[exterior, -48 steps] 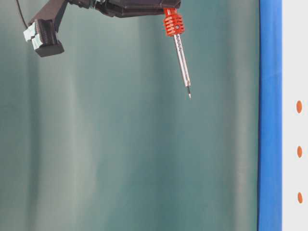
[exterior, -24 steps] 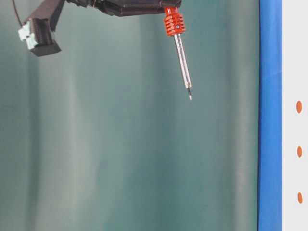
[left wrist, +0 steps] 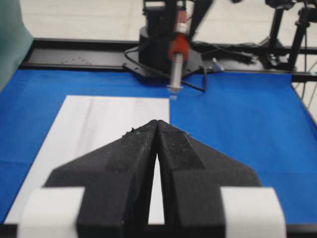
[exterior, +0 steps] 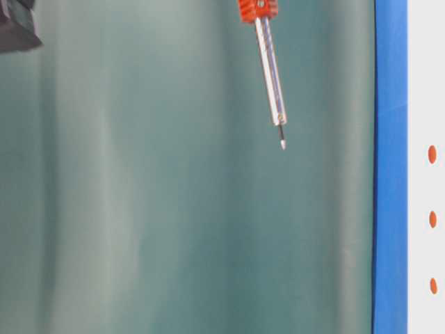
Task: Touch the tip of the soldering iron to the mark.
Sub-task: 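Lift the iron away from the strip and swing it down-right, then lower the iron back onto the blue table below the board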
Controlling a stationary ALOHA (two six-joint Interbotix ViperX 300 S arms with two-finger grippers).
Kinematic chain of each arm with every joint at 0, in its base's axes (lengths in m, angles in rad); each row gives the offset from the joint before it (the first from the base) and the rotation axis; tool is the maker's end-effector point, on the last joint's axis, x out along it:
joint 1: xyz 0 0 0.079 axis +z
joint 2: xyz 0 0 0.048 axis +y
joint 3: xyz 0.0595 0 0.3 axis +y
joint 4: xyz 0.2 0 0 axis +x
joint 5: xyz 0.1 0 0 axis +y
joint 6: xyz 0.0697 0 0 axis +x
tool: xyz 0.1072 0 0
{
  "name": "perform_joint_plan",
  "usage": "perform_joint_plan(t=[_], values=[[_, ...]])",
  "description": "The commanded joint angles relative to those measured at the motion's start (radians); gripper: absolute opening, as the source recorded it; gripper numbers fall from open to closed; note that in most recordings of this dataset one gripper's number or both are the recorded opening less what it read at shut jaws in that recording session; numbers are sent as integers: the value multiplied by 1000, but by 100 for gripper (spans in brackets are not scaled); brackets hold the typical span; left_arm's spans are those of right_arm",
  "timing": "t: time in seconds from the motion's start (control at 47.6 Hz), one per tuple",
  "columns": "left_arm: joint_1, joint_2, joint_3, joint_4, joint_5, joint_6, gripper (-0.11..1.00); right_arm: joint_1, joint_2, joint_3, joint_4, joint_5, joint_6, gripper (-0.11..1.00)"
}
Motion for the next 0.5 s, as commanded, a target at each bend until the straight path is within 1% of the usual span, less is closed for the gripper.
perform_joint_plan(t=[0.0, 0.147, 0.294, 0.484], values=[[-5, 5, -11, 2, -12, -2, 0, 67, 2, -17, -14, -3, 57, 7], [-5, 5, -11, 2, -12, -2, 0, 158, 29, -28, -38, -2, 163, 7], [-5, 5, -11, 3, -12, -2, 0, 227, 67, -44, -58, 14, 242, 7], [-5, 5, -11, 2, -14, -2, 0, 275, 106, -63, -77, 31, 301, 7]])
